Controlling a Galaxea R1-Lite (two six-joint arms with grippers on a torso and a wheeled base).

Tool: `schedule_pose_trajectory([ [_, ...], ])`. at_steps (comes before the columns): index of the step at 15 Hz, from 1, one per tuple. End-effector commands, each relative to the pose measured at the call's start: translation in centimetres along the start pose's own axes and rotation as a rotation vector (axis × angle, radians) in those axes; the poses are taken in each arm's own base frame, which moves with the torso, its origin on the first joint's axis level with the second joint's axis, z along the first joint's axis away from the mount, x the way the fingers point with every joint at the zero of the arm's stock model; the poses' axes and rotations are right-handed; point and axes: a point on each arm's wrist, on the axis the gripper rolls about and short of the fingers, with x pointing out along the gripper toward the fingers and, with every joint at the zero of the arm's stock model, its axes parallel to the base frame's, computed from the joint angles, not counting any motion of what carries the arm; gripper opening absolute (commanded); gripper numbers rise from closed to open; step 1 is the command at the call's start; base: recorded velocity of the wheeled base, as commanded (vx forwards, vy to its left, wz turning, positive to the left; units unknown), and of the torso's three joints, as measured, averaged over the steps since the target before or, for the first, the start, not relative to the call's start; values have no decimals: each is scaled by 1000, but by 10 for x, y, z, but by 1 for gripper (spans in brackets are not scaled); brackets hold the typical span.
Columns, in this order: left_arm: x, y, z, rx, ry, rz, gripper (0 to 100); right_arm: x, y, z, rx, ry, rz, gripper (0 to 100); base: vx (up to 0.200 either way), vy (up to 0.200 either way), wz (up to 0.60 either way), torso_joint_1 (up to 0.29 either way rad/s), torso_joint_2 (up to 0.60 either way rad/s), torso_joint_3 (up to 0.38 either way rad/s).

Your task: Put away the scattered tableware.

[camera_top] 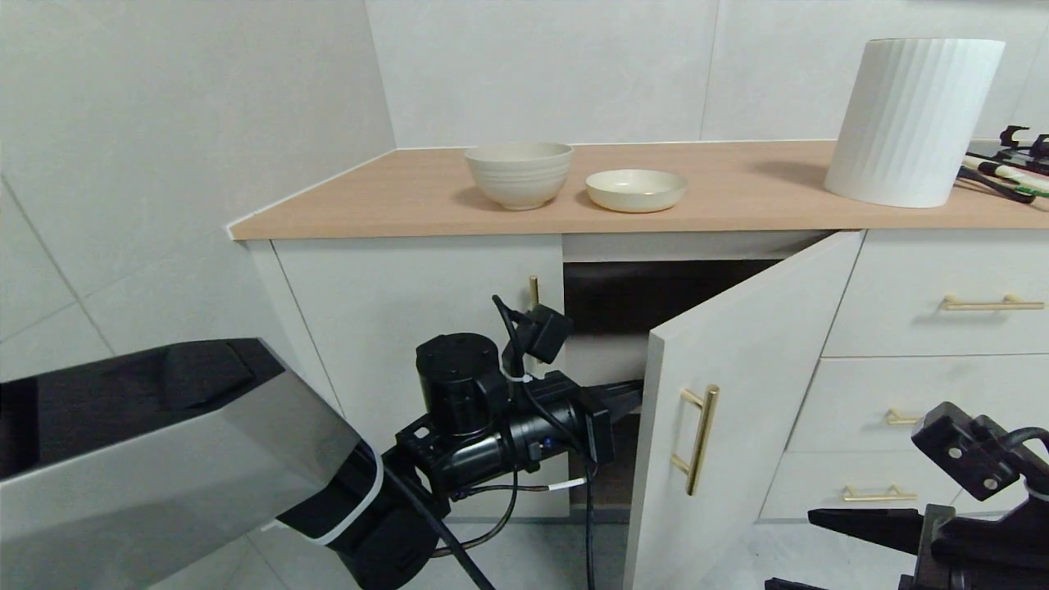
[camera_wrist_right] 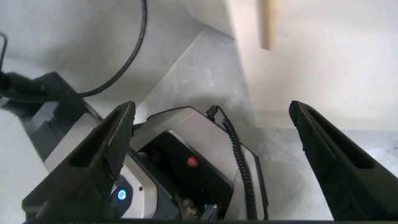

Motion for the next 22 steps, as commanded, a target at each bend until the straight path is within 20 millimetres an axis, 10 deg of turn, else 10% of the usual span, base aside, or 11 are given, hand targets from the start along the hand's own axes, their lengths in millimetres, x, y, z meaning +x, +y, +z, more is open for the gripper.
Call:
schedule_pose_trajectory([
  [1,4,3,-1,1,-3,2,0,0,0,-1,1,3,-1,100,0,0,0,0,0,0],
  [18,38,14,-15,3,14,27,0,-2,0,-1,-3,-4,2,100,-12,0,0,0,0,0],
  [22,56,-53,-27,114,-11,-89,0,-14,7,-4,-24,-31,88,100,0,0,0,0,0,0],
])
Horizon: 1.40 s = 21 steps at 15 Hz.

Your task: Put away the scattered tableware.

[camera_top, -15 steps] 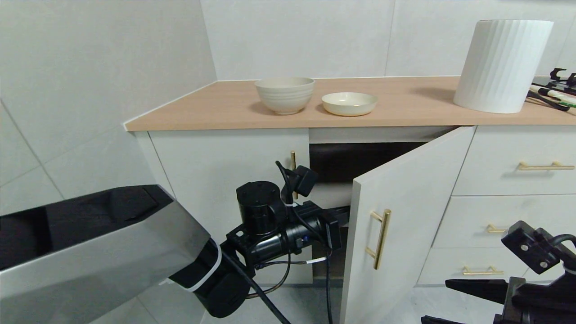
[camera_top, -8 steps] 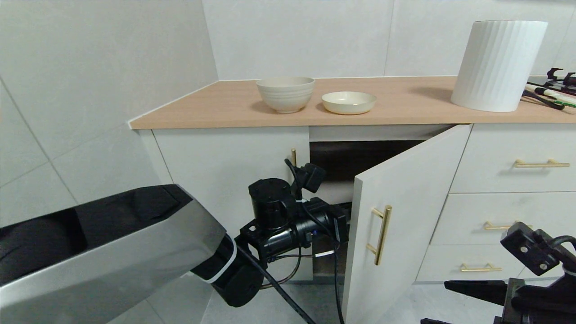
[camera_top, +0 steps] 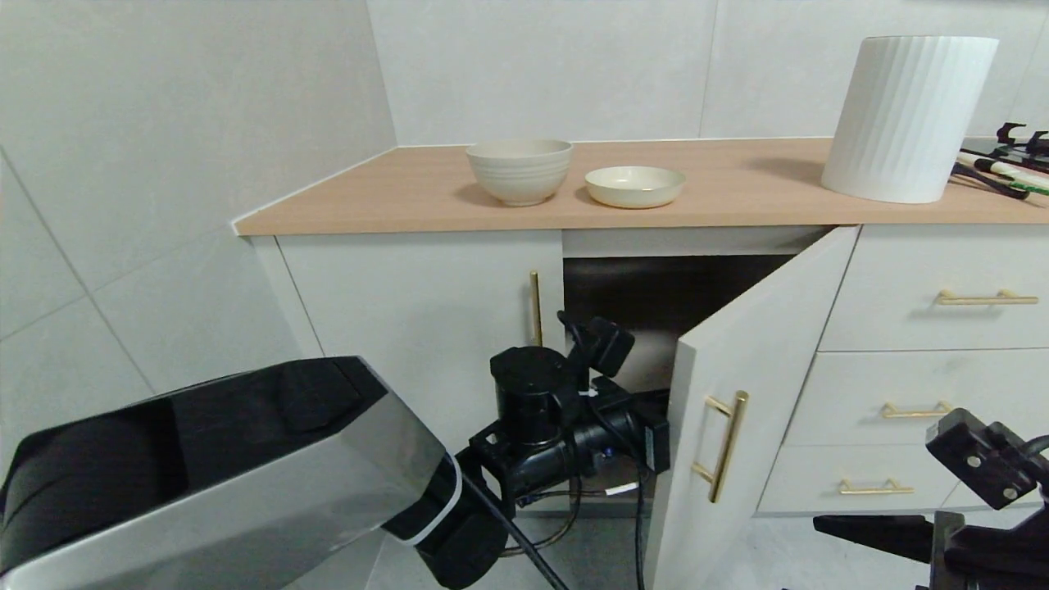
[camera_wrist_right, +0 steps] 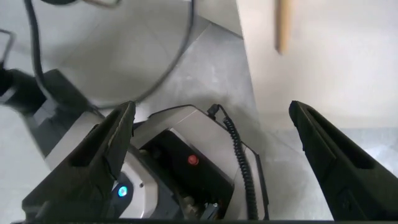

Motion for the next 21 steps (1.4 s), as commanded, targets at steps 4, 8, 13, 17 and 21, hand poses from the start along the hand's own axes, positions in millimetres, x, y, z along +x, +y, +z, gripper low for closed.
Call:
schedule_pose_trajectory([
  [4,-16,-115,1,81,-3,-280,0,-44,19,-2,-64,-77,301,100,0,0,0,0,0,0],
  [8,-19,-58,5,139,-17,-131,0,-42,19,-1,-58,-62,291,100,0,0,0,0,0,0],
  [13,-68,-16,29,108,27,48,0,-21,10,6,-24,-44,57,100,0,0,0,0,0,0],
  [17,-131,5,54,63,70,222,0,-14,8,18,-20,-65,-48,100,0,0,0,0,0,0],
  [21,-197,9,72,57,11,380,0,1,9,36,-22,-75,-92,100,0,0,0,0,0,0],
])
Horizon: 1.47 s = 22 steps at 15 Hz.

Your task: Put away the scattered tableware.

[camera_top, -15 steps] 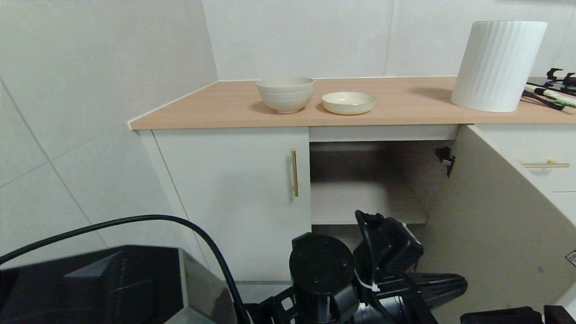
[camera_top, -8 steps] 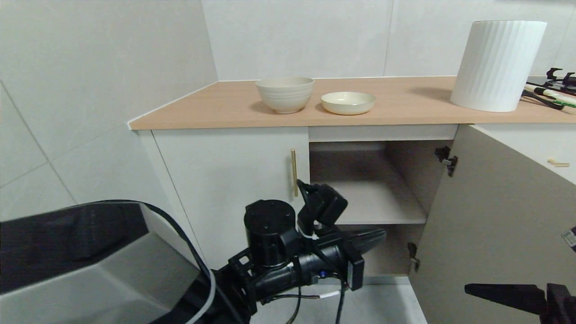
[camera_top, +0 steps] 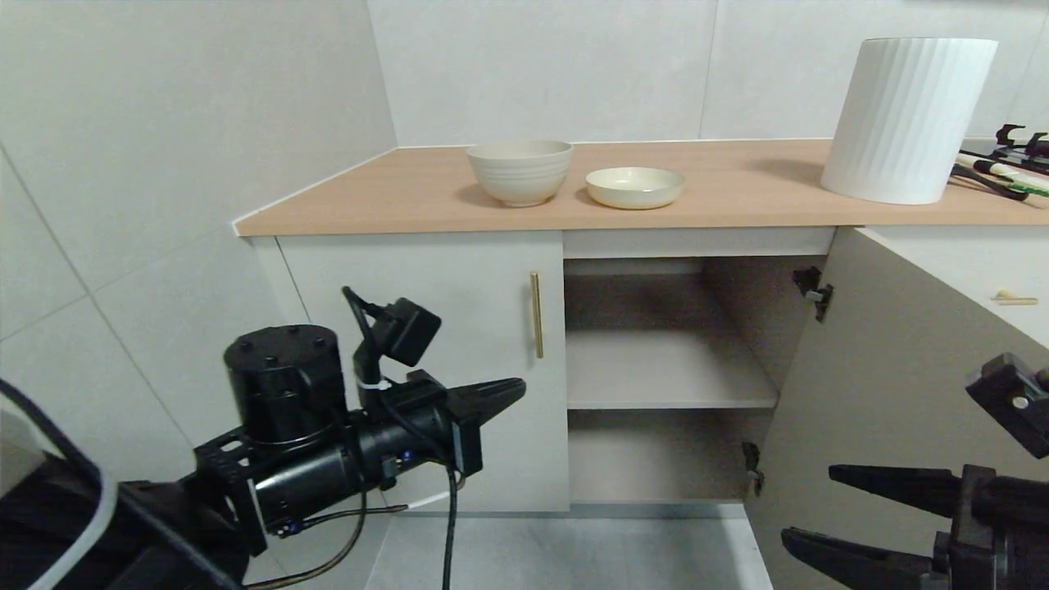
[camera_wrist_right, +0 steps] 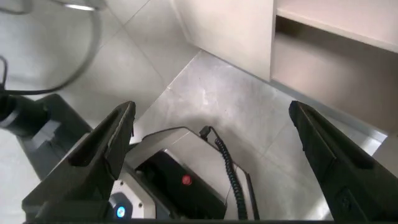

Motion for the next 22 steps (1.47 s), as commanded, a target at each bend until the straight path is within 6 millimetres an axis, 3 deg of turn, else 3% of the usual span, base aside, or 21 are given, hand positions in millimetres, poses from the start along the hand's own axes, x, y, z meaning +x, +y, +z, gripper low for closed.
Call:
schedule_pose_trajectory([
  [1,-49,7,15,-7,-54,99,0,21,-1,12,4,22,-34,100,0,0,0,0,0,0],
  [2,-64,9,20,-21,-45,135,100,33,-4,21,8,20,-72,100,0,0,0,0,0,0],
  [5,-93,5,45,-48,-67,188,100,62,-6,54,12,-17,-92,100,0,0,0,0,0,0],
  [7,-108,-1,67,-87,-64,213,100,73,-14,69,27,-9,-130,100,0,0,0,0,0,0],
  [10,-128,-10,81,-121,-26,239,100,81,-19,90,49,27,-167,100,0,0,0,0,0,0],
  [13,-134,-15,85,-111,-43,237,100,85,-17,86,43,35,-233,100,0,0,0,0,0,0],
  [20,-131,-13,88,-109,-46,235,100,73,-12,89,64,-4,-245,100,0,0,0,0,0,0],
  [22,-129,-12,88,-112,-41,238,100,69,-11,90,63,-14,-242,100,200,0,0,-5,0,0],
])
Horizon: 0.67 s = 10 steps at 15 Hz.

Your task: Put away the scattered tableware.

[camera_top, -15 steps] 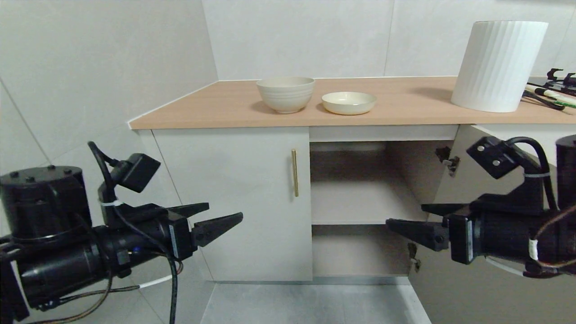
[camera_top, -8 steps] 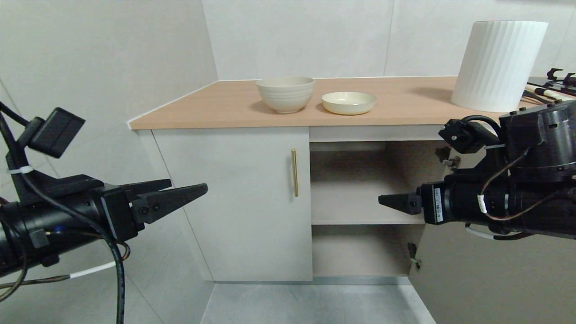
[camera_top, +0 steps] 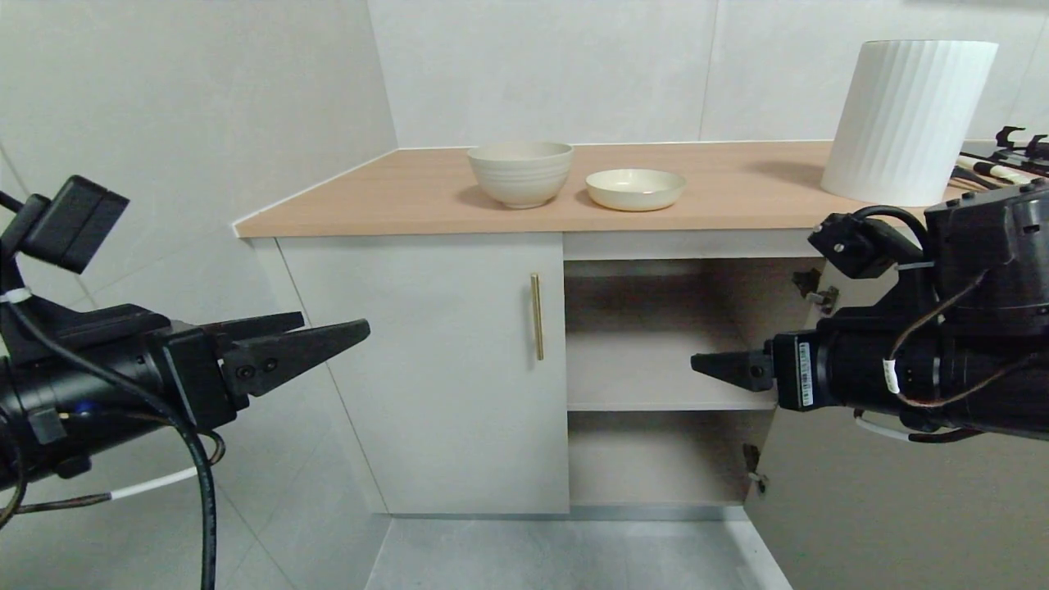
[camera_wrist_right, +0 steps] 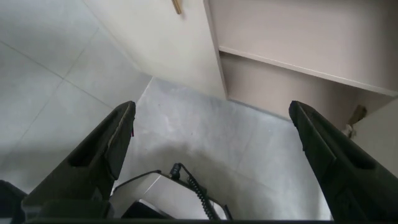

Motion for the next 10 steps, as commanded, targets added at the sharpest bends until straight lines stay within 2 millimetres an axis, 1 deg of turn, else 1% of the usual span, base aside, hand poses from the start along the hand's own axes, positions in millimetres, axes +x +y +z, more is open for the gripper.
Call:
schedule_pose_trajectory([
  [1,4,2,-1,-5,11,3,100,-5,0,1,1,-13,4,100,200,0,0,-2,2,-2],
  [4,5,3,-2,-9,17,5,100,-2,-1,-5,0,11,-1,100,200,0,0,4,1,1],
  [10,6,3,-1,-7,16,3,100,0,-3,-10,-7,31,-4,100,200,0,0,-1,3,5],
])
